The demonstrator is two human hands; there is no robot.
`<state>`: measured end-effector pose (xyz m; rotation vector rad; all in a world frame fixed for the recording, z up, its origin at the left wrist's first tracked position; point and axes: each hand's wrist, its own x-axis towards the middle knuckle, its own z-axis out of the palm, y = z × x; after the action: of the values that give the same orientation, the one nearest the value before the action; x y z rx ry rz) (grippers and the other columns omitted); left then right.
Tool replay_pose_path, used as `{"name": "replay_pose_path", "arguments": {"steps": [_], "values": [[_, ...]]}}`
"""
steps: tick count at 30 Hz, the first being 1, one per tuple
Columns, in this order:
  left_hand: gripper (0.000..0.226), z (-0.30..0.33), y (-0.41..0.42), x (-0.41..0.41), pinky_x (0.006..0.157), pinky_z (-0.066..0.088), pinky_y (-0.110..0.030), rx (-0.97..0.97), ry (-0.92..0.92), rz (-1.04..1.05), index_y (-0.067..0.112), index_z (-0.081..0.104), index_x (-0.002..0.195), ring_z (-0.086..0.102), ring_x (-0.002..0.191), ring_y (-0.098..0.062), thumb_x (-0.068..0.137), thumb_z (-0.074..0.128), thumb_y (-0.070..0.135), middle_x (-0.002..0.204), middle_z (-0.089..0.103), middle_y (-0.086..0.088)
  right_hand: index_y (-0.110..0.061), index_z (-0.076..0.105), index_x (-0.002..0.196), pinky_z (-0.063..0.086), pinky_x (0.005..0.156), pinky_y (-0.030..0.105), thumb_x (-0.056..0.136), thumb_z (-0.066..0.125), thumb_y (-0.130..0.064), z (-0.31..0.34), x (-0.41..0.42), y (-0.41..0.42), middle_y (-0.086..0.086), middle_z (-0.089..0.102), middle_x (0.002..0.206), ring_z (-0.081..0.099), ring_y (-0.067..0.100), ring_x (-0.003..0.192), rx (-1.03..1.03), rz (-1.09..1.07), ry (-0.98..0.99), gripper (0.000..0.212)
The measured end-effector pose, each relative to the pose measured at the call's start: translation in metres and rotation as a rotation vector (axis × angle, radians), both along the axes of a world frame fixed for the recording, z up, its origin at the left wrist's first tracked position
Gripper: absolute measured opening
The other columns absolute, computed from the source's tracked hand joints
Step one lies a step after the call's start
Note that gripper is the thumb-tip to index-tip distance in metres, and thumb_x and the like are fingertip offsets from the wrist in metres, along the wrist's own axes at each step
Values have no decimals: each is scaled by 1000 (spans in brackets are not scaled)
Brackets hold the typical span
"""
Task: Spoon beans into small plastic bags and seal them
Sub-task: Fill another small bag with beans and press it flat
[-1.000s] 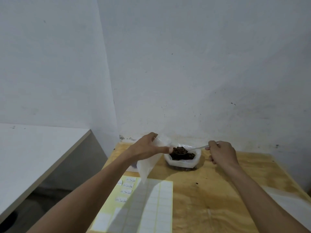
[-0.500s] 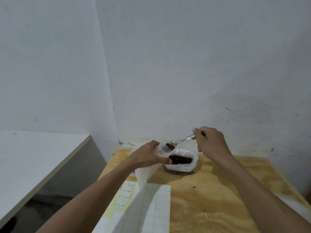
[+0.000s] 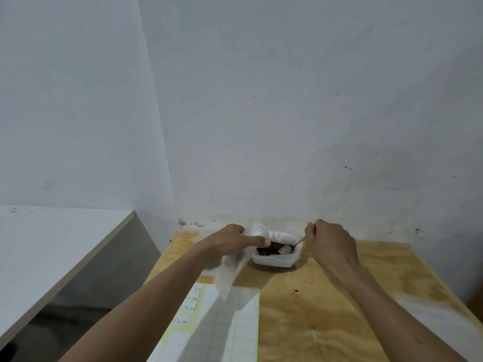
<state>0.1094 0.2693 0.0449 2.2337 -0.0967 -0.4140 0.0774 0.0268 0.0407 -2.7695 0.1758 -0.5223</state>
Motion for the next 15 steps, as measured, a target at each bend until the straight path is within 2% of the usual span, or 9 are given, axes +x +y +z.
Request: {"name": "replay_pose_path", "arguments": {"steps": [2,3,5,7,9,12,15], "values": [[98,-1,-4,2,102,45,-36,-9,-10,-8,23,57,134,56,122,-15,57,77,81,136,59,7,-11,48,64,32,49,29,104,37,-29,-15,6,-2,6,56,64,50,22,56,175,-57,64,46],[104,0,-6,2,105,42,-37,-17,-12,-14,23,54,140,53,128,-18,57,77,81,143,55,7,-6,51,63,32,49,28,103,40,-27,-21,9,-3,10,57,61,49,23,54,294,-75,99,47],[99,5,-7,0,100,43,-35,-3,-33,-23,21,53,140,54,126,-18,62,78,77,141,56,6,6,64,72,35,51,28,102,43,-24,-30,11,-5,18,65,63,50,25,51,511,-95,172,47],[74,8,-3,-1,83,46,-30,29,-68,-34,22,60,123,61,103,-12,70,77,71,117,64,6,5,69,79,37,49,25,104,42,-24,-31,7,-8,14,67,62,54,24,49,625,-97,219,47],[55,11,4,-1,71,43,-28,26,-106,-22,23,59,102,58,84,-10,73,78,66,95,61,7,1,72,79,41,50,26,105,42,-25,-24,3,-12,13,67,61,57,25,51,696,-78,206,47],[63,15,15,1,80,51,-35,3,-161,12,22,61,104,63,89,-16,67,80,70,100,65,3,-6,73,80,47,57,32,104,45,-26,-10,3,-17,14,68,65,62,31,61,758,-45,148,41],[74,16,19,3,78,49,-31,111,-244,-12,24,57,117,61,94,-13,65,80,70,106,62,7,-9,73,82,48,60,34,102,48,-28,7,6,-21,12,68,67,63,30,62,786,-28,102,37]]}}
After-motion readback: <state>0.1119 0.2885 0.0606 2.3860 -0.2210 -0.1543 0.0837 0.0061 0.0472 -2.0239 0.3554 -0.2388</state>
